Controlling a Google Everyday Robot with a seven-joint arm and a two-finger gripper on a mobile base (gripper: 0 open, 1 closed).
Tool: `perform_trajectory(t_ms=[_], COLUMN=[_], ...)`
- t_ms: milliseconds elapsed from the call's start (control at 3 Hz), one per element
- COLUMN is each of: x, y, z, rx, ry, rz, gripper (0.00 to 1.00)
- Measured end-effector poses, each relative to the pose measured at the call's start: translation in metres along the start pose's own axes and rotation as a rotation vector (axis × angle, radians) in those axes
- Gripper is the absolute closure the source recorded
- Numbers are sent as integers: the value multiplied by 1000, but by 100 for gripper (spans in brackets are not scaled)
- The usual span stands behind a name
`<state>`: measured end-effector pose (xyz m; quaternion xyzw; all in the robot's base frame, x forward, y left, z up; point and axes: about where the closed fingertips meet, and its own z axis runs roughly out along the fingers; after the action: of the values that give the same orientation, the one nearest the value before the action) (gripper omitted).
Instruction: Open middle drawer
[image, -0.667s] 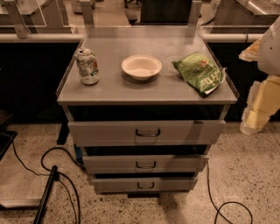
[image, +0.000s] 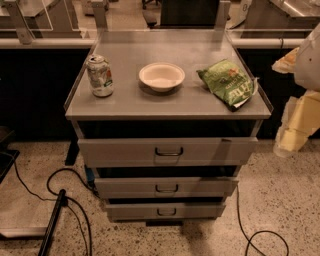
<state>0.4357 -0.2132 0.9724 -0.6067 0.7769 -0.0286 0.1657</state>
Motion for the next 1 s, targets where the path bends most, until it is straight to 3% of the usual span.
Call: perform_trajectory(t_ms=[333, 1000], x=[-4, 3], y=[22, 87], z=[22, 133], rx=[-17, -186], ry=[-36, -37], rz=[10, 42], gripper=[0, 0])
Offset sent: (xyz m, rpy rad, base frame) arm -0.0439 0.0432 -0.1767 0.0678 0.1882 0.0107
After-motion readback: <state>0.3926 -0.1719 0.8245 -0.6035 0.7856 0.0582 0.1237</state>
